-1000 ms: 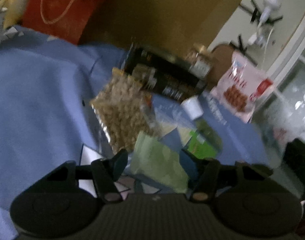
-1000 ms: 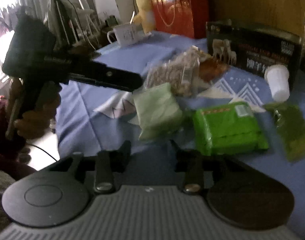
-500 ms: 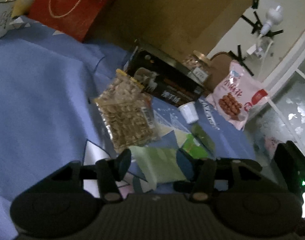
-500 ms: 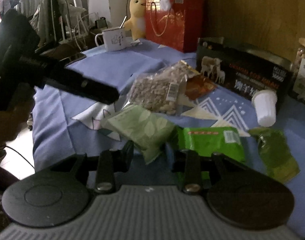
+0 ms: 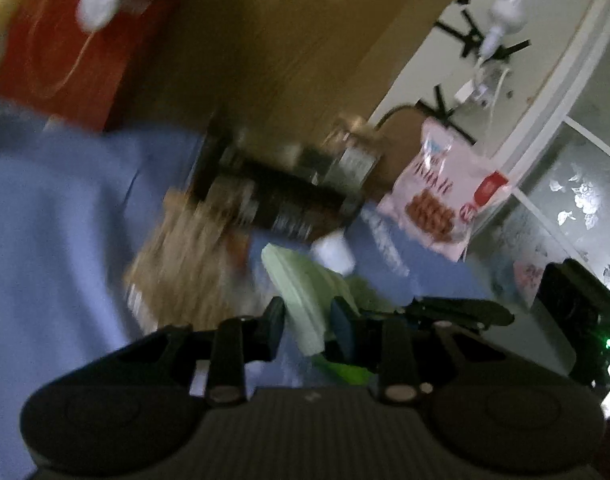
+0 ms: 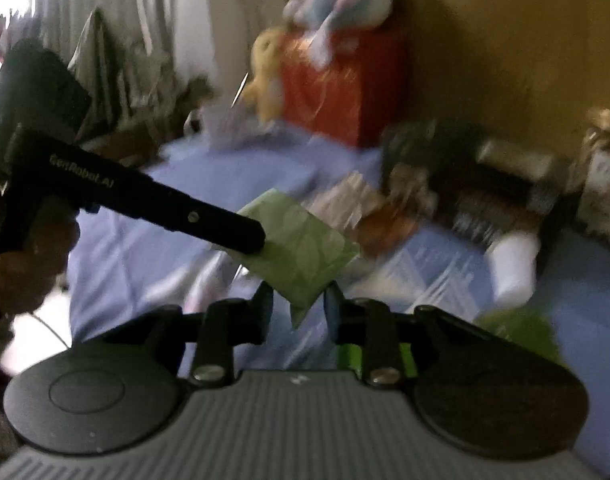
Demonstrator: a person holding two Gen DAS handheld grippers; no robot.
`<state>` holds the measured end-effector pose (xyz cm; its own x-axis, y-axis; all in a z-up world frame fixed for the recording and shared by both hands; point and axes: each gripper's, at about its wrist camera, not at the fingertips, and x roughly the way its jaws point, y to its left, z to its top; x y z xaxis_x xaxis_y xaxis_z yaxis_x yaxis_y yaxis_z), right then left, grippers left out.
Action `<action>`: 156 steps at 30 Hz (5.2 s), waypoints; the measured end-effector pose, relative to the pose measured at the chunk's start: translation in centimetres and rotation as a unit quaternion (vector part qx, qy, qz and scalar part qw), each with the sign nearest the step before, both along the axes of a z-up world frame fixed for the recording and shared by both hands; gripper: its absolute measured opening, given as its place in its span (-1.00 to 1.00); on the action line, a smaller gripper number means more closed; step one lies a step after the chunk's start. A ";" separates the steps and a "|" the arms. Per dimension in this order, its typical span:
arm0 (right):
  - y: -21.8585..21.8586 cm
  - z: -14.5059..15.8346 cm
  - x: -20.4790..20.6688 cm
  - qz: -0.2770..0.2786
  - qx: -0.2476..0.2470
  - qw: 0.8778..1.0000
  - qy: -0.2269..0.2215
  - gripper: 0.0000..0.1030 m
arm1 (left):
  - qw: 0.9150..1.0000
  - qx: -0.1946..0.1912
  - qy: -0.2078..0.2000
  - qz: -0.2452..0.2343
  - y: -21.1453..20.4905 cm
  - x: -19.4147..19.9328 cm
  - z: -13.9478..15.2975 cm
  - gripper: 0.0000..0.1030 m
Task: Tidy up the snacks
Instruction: 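Carry the pale green packet into the black tin box and release, then grasp the white plastic cup with the right gripper, then place the white cup into the black tin box and release, then grasp the bright green snack packet with the right gripper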
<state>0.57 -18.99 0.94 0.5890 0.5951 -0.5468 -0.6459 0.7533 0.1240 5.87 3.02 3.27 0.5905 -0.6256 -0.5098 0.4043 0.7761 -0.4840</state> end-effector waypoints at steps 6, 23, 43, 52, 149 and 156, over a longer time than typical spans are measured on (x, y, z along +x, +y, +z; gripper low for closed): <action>-1.5 2.8 5.1 -0.079 0.005 0.995 -0.061 -0.42 | 0.998 0.025 -0.063 -0.003 -4.6 6.8 3.7 -0.49; -6.9 1.5 12.1 -0.175 0.060 0.982 -0.020 -0.25 | 0.991 0.072 -0.074 0.084 -5.3 8.7 3.1 -0.16; -5.4 -4.3 10.5 -0.175 -0.061 0.982 0.026 -0.28 | 0.990 0.043 0.031 0.128 0.4 -4.7 -3.1 -0.16; -2.8 -1.2 5.8 -0.069 0.024 0.997 0.030 -0.29 | 0.989 0.003 0.050 0.138 2.4 -4.4 -3.7 -0.16; -8.2 -3.8 2.1 -0.074 0.036 0.991 0.103 0.05 | 0.994 -0.020 0.103 -0.013 -6.0 -0.8 -6.1 -0.16; -6.5 -3.2 0.0 -0.013 0.019 0.996 0.083 0.03 | 0.995 0.005 0.094 0.041 -4.5 -2.6 -5.4 -0.18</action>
<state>0.55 -25.53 -2.24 0.5073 0.6038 -0.6149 -0.5949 0.7616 0.2570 3.30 -1.50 -2.12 0.5329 -0.5733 -0.6224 0.2424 0.8081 -0.5368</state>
